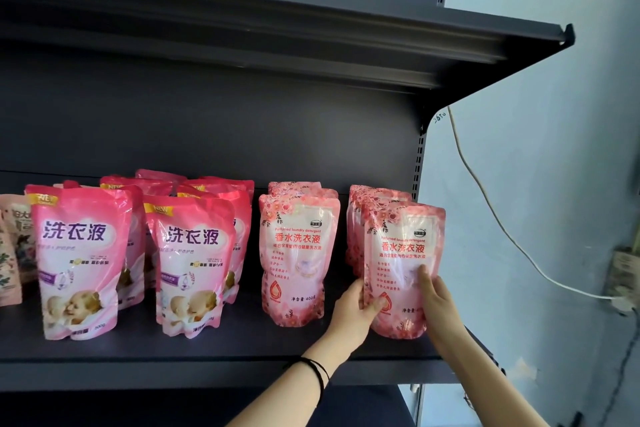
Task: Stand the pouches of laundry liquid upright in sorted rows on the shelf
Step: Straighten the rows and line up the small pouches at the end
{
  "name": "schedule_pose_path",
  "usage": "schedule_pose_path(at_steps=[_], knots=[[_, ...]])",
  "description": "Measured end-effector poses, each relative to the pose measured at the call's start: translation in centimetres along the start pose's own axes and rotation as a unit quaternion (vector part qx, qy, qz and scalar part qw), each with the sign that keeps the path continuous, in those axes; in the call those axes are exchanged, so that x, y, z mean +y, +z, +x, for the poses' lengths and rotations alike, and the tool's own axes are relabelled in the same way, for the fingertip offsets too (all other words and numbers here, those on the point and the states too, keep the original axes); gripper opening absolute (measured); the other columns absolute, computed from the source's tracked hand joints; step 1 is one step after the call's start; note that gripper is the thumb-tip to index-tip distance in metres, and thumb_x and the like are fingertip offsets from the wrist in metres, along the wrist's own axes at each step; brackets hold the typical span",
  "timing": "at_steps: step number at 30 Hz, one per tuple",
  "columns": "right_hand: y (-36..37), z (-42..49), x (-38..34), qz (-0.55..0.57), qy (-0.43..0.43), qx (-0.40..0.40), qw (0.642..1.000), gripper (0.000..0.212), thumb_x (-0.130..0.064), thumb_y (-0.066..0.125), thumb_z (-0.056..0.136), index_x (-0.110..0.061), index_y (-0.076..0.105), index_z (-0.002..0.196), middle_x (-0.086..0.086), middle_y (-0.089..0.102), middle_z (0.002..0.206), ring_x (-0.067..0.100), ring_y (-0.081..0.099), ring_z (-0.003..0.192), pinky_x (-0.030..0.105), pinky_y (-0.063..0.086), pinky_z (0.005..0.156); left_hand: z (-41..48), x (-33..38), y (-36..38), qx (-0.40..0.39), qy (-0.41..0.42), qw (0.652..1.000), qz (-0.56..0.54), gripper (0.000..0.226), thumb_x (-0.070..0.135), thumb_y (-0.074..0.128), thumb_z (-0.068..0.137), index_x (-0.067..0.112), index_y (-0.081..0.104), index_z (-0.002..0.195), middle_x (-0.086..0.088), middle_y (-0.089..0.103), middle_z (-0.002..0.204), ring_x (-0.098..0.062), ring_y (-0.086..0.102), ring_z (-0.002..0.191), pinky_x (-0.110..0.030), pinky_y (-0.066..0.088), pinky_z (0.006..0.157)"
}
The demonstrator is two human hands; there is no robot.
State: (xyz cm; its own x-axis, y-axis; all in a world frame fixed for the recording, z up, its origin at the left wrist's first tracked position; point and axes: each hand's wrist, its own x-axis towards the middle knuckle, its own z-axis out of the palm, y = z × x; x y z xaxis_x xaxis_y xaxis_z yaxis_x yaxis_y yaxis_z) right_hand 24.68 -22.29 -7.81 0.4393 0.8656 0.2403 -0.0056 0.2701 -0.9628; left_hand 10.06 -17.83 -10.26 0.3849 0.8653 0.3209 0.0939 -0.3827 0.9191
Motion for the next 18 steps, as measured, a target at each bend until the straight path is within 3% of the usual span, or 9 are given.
schedule_pose_path(at_steps=[7, 13, 18], knots=[[-0.1, 0.4, 0.3, 0.0, 0.006, 0.007, 1.0, 0.061, -0.06, 0.048, 0.088, -0.009, 0.05, 0.122, 0.016, 0.07, 0.109, 0.032, 0.071, 0.093, 0.052, 0.058, 0.08, -0.9, 1.1, 0.3, -0.007, -0.008, 1.0, 0.014, 0.047, 0.031, 0.062, 0.091, 0.023, 0.045, 0.134, 0.008, 0.059, 0.128, -0.005, 0.055, 0.117, -0.031, 0.044, 0.105], [-1.2, -1.1, 0.8, -0.096, -0.003, -0.015, 0.995, 0.058, -0.056, 0.058, 0.08, -0.008, 0.052, 0.111, 0.01, 0.069, 0.104, 0.026, 0.069, 0.094, 0.045, 0.058, 0.081, -1.9, 1.2, -1.0, -0.037, -0.001, 0.994, 0.101, 0.042, 0.031, 0.061, 0.091, 0.019, 0.049, 0.13, 0.007, 0.06, 0.123, -0.003, 0.056, 0.106, -0.011, 0.041, 0.089], [-1.7, -2.1, 1.7, -0.184, -0.038, -0.016, 0.982, 0.051, -0.027, 0.074, 0.08, -0.008, 0.044, 0.117, 0.003, 0.062, 0.109, 0.015, 0.064, 0.097, 0.033, 0.054, 0.08, -2.2, 0.8, -1.3, -0.025, 0.013, 0.989, 0.148, 0.038, 0.029, 0.061, 0.091, 0.017, 0.052, 0.126, 0.004, 0.062, 0.119, 0.001, 0.054, 0.094, -0.001, 0.038, 0.075]])
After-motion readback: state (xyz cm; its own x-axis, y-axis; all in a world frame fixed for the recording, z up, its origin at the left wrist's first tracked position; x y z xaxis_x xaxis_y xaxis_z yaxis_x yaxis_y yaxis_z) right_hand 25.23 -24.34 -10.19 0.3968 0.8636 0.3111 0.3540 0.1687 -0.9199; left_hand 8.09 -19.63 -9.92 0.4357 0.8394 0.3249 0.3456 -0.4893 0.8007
